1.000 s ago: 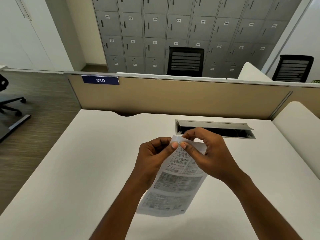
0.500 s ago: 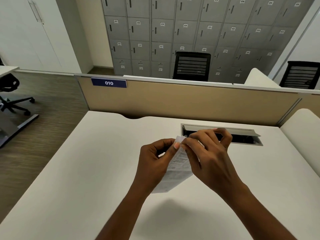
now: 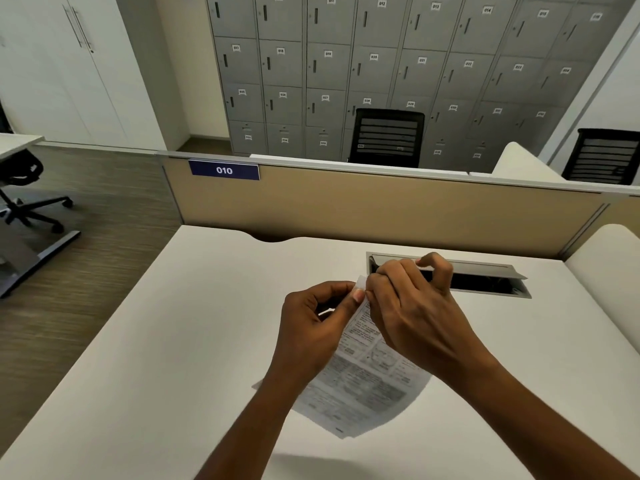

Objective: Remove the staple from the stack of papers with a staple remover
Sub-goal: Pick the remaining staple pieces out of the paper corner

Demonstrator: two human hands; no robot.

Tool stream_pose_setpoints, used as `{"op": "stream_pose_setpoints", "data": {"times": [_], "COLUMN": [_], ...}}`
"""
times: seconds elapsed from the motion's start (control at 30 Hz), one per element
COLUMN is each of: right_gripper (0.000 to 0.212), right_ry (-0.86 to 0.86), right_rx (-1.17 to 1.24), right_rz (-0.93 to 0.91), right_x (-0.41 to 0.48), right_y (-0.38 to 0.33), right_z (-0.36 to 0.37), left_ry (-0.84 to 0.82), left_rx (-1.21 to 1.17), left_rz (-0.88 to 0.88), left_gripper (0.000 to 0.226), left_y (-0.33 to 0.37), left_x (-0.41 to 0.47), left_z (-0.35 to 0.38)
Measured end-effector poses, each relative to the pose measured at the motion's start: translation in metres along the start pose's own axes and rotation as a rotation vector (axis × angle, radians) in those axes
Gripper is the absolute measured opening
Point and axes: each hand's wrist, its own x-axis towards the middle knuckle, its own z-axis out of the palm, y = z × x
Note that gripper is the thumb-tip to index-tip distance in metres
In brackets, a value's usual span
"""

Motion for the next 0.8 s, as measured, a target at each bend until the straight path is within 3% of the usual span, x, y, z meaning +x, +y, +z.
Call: {"op": "stream_pose_setpoints", "data": {"times": [0.27,0.47,0.67,0.8], "right_gripper": [0.019,0.034,0.016,0.018], "right_ry": [0.059,0.034,0.086,0.068], "right_rx": [0.016,0.055,0.007,-0.057], "right_rz": [0.002,0.041,0.047,0.039], "right_x": [0.004,0.003,0.005,0.012], "right_y": [-0.003,-0.008,-0.015,-0.019], "right_z": [0.002,0.004,-0.002,-0.007], "left_ry": [0.005,-0.091,-0.01,-0.004], "left_rx": [0.068,0.219,0.333,0.392], "left_rz": [-0.002,0.166,0.299,0.354], "left_gripper": [0.024,0.019,0.023,0.022], "left_y": [-0.002,0.002,0.003,0.004], "left_x": [0.002,0.006,0.008,0.008], "left_z": [-0.002,-0.013,-0.015,-0.018]}}
